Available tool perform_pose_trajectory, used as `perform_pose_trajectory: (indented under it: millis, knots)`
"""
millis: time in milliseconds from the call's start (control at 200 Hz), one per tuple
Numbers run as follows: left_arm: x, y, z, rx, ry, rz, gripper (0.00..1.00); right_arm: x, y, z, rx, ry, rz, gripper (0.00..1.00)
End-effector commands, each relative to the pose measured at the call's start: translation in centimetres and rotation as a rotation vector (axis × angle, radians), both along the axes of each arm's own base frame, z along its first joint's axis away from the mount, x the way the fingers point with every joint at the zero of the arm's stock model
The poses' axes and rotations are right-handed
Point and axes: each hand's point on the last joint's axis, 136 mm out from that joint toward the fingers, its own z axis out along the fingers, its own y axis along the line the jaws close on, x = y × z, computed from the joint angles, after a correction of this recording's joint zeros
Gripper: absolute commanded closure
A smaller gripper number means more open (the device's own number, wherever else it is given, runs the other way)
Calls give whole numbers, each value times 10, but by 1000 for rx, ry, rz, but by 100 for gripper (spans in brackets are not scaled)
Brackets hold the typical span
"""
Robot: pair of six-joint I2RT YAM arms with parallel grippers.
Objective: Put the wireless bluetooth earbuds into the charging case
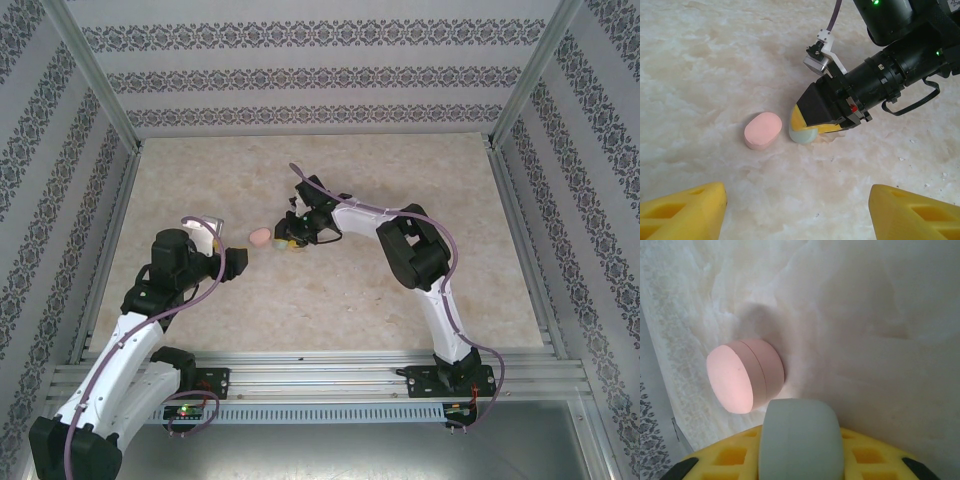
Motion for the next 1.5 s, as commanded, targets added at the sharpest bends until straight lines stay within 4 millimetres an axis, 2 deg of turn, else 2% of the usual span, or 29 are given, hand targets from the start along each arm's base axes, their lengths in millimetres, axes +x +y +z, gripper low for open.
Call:
perform_pose_trajectory:
  millis: [0, 175, 285, 405, 585, 649, 684, 779, 819, 824, 834, 849, 954, 1094, 1169, 1259, 1389, 1494]
  knots:
    - [-4, 4, -3, -9, 15, 16, 26, -7, -15, -22, -86, 33, 10, 66]
    - [-5, 1, -6, -26, 22, 6, 26, -10, -26, -16, -140, 27, 0, 56]
    - [-9, -5, -5, -44, 26, -27, 25, -6, -36, 0, -203, -14, -5, 51]
    - [-9, -6, -8, -68, 36, -20, 24, -3, -45, 27, -237, -78, 0, 45]
    - [-4, -2, -9, -54, 41, 7, 26, -4, -72, 65, -340, -203, 4, 27]
    - [-1, -2, -7, -41, 38, -1, 26, -6, -82, 80, -368, -254, -6, 15]
    - [2, -2, -4, -31, 36, -1, 26, -7, -88, 90, -380, -287, -17, 3]
    - [10, 1, 0, 12, 26, 6, 25, -9, -105, 118, -411, -401, -32, 2]
    - [15, 3, 3, 25, 19, 11, 19, -9, -116, 132, -438, -472, -48, 2]
    - [16, 3, 4, 27, 17, 13, 17, -10, -117, 133, -444, -481, -49, 2]
    - [17, 3, 5, 32, 16, 15, 6, -10, -120, 136, -449, -495, -54, 2]
    - [19, 3, 6, 36, 14, 14, 1, -11, -124, 141, -458, -520, -64, 2]
    - [33, 5, 15, 69, 5, 21, 0, -18, -161, 171, -511, -676, -143, 2]
    - [52, 11, 29, 111, -24, 56, 0, -33, -215, 197, -594, -846, -240, 2]
    - [62, 16, 32, 149, -51, 78, 0, -36, -246, 196, -640, -917, -284, 2]
    - [72, 22, 30, 225, -106, 78, 0, -35, -286, 174, -717, -981, -334, 2]
    - [85, 50, 13, 346, -162, 204, 0, -38, -337, 153, -788, -1033, -458, 2]
    - [87, 71, -9, 433, -154, 285, 0, -42, -372, 132, -818, -1023, -564, 2]
